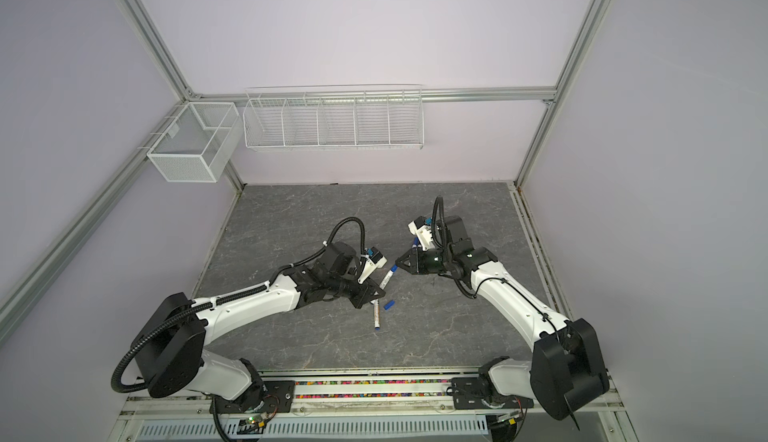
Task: Insert the pens into the pen caps
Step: 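Press the blue cap down over the marker tip with the right gripper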
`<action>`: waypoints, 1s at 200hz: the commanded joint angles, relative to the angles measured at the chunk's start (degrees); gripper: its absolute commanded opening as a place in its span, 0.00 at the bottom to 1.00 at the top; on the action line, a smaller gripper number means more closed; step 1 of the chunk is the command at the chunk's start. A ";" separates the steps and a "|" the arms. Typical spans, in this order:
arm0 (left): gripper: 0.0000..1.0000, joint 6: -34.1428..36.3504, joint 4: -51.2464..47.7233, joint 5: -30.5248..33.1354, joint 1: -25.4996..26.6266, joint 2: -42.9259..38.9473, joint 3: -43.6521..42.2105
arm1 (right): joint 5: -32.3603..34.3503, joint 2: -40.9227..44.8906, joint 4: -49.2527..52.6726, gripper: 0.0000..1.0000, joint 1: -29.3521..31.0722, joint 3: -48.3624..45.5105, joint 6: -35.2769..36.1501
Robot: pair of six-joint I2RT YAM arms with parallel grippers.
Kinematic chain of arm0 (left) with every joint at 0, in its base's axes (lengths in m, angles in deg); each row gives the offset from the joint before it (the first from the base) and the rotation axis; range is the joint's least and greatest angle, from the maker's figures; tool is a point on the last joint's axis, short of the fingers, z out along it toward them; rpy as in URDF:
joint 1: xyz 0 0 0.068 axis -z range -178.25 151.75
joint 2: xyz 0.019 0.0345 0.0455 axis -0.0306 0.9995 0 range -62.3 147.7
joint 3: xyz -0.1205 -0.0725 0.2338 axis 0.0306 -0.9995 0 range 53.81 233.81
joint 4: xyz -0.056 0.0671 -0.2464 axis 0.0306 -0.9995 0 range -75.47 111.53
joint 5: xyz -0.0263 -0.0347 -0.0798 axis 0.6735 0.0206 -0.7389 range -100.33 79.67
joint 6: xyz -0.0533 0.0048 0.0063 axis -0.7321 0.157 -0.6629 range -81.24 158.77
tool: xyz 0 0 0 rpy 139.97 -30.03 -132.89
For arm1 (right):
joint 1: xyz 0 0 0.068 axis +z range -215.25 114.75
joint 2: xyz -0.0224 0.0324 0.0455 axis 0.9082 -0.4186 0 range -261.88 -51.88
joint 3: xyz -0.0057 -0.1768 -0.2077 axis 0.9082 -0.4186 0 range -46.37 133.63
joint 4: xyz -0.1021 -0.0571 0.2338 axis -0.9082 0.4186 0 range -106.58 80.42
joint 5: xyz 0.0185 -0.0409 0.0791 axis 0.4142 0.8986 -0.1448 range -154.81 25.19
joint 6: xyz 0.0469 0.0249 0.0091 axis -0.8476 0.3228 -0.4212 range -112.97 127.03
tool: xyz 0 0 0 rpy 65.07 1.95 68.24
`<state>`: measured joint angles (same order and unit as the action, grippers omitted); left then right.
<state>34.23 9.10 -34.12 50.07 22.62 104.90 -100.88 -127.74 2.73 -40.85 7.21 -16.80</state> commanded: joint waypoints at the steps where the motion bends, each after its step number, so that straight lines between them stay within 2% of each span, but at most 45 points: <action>1: 0.00 0.32 4.56 3.13 -1.06 -1.42 2.45 | -10.59 -1.22 7.64 0.16 1.85 0.17 2.67; 149: 0.00 1.63 9.57 0.85 -1.02 -4.00 4.46 | -16.40 -7.45 9.31 0.16 8.86 -1.45 4.06; 200: 0.00 -1.56 18.95 -0.20 -2.33 -4.76 4.73 | -16.09 -8.82 9.34 0.15 10.67 -2.82 3.90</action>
<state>34.47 -1.08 -34.32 49.81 21.16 104.81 -105.12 -134.19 1.18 -36.02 7.61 -13.94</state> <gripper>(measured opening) 0.098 0.153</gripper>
